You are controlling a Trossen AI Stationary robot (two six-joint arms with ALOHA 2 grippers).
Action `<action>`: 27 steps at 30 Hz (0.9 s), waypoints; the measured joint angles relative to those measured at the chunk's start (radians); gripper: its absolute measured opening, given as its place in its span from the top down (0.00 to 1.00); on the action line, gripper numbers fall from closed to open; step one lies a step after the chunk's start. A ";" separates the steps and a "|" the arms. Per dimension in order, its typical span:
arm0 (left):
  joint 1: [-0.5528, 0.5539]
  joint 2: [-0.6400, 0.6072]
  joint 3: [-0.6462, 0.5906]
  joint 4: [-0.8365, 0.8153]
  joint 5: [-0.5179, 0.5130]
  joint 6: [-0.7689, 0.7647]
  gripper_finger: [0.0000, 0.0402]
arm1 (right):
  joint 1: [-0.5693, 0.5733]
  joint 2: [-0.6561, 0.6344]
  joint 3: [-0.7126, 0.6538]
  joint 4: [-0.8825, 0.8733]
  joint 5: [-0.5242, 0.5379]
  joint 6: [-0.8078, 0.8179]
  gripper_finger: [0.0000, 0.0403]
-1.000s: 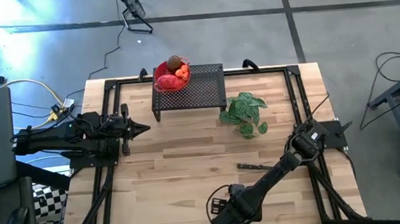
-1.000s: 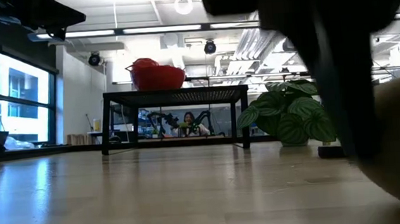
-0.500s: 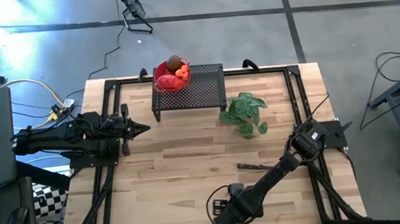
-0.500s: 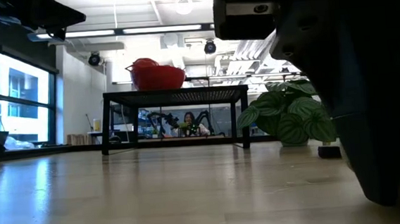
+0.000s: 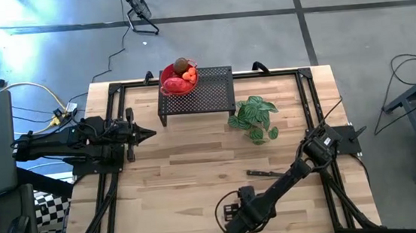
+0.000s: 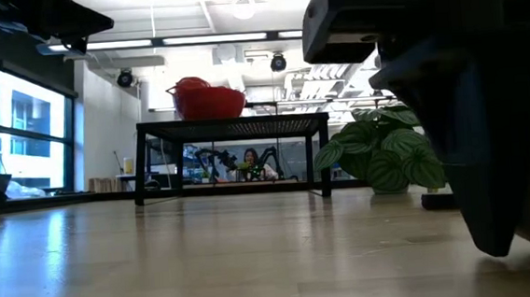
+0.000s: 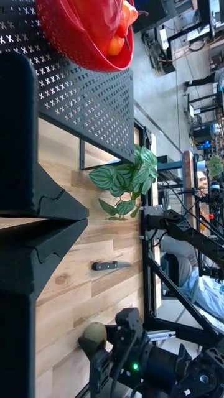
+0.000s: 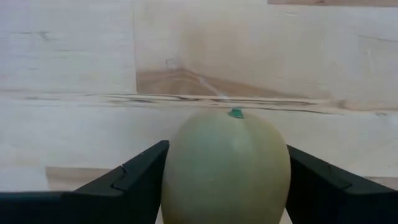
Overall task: Pick & Place Fruit
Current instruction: Put the brown kiwi in the red strainer bowl on the shelf
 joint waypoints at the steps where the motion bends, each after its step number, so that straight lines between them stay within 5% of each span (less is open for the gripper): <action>1: 0.000 0.000 0.000 0.000 0.000 0.000 1.00 | 0.000 0.000 0.000 0.004 -0.004 0.004 0.35; 27: 0.000 0.000 -0.001 0.000 0.000 0.000 1.00 | -0.004 -0.005 -0.001 0.032 -0.014 -0.049 0.43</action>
